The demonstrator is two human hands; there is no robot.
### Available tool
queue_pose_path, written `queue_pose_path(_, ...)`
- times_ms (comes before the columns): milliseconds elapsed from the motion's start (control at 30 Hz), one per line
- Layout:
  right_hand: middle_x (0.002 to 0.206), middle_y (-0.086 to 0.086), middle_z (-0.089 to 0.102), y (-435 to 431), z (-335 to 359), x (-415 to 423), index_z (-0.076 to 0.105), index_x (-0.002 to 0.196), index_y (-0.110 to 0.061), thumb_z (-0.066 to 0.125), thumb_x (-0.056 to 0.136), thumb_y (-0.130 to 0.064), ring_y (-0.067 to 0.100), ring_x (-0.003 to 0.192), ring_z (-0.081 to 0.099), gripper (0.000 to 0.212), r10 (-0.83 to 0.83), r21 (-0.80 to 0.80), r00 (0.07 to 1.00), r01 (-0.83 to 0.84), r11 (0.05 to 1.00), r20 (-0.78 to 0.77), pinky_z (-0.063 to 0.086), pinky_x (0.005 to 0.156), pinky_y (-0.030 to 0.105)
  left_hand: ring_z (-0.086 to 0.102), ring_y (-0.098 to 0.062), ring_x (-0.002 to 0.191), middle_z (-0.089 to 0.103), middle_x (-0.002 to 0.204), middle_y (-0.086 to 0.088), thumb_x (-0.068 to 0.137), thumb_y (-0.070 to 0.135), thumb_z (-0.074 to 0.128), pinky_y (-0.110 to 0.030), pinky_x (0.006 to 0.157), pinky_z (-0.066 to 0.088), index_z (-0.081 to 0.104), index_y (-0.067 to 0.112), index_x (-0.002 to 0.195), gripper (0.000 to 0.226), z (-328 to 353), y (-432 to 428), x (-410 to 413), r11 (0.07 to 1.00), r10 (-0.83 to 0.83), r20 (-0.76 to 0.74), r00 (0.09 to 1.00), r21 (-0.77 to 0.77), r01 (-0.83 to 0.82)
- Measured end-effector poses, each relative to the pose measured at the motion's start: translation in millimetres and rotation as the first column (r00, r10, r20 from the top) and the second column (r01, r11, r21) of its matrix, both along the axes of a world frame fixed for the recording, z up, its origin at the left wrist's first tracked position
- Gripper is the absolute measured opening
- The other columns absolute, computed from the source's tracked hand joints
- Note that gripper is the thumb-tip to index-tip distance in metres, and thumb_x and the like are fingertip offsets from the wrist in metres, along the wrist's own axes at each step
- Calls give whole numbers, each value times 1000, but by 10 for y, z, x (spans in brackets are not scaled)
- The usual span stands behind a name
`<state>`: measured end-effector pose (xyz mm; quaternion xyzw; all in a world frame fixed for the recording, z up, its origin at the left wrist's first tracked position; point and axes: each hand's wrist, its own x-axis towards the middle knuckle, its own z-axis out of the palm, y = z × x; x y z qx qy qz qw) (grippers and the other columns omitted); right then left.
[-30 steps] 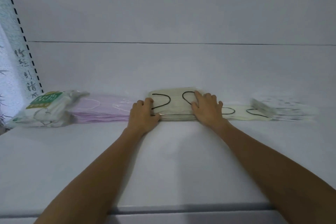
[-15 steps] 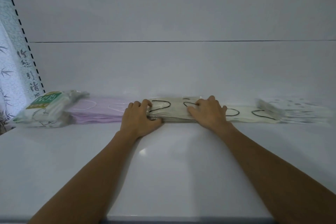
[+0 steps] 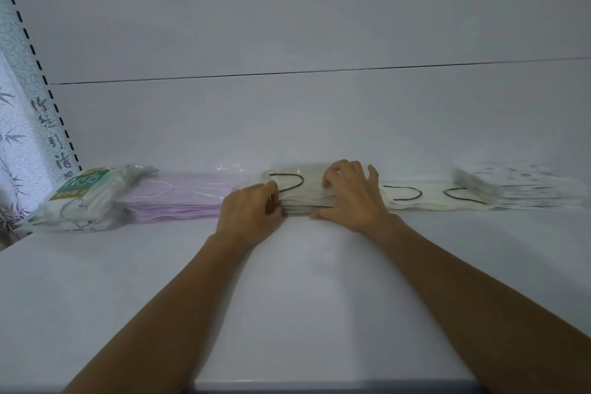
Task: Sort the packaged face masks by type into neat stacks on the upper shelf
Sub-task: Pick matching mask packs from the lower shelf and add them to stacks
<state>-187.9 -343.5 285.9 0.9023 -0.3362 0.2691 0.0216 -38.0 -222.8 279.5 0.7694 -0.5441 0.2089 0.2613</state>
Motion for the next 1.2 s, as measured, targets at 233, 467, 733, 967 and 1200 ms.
queue_pose_path(233,135,-6,43,-14,-85,51,52,121,-27,62,79,-55,16,130,32,52,10,-40,998,-13,999,-69,10,111,48,58,-20,87,64,89,7,82,41,58,-27,69,33,57,18,89,24,9,-6,-11,997,25,-23,999,69,-23)
queue_pose_path(467,140,1,44,100,-18,41,47,134,-21,55,85,-45,22,130,36,55,60,-139,996,-50,989,64,18,110,45,61,-22,96,68,98,2,81,38,60,-30,84,47,66,26,100,23,209,262,15,937,-58,-114,992,337,94)
queue_pose_path(733,124,8,58,510,288,106,50,129,-14,50,90,-26,27,116,51,41,155,-202,984,-170,965,-86,36,96,42,63,-19,92,67,106,0,85,30,59,-38,85,50,67,20,106,25,277,1228,-32,979,-73,-6,997,188,73)
queue_pose_path(967,110,10,64,1438,217,31,53,120,-9,45,89,-16,33,101,58,32,204,-231,979,-193,954,27,39,82,37,59,-21,94,66,102,4,86,24,54,-31,79,42,64,18,105,22,35,2045,-105,989,137,-60,989,65,-133)
queue_pose_path(1200,92,9,65,2461,-224,-405,58,109,-5,50,88,-15,27,81,60,24,292,-204,933,-250,947,210,41,65,32,57,-23,73,59,86,-4,85,18,58,-28,59,37,60,8,91,12,-452,2754,-440,996,-1,10,1000,-93,2)
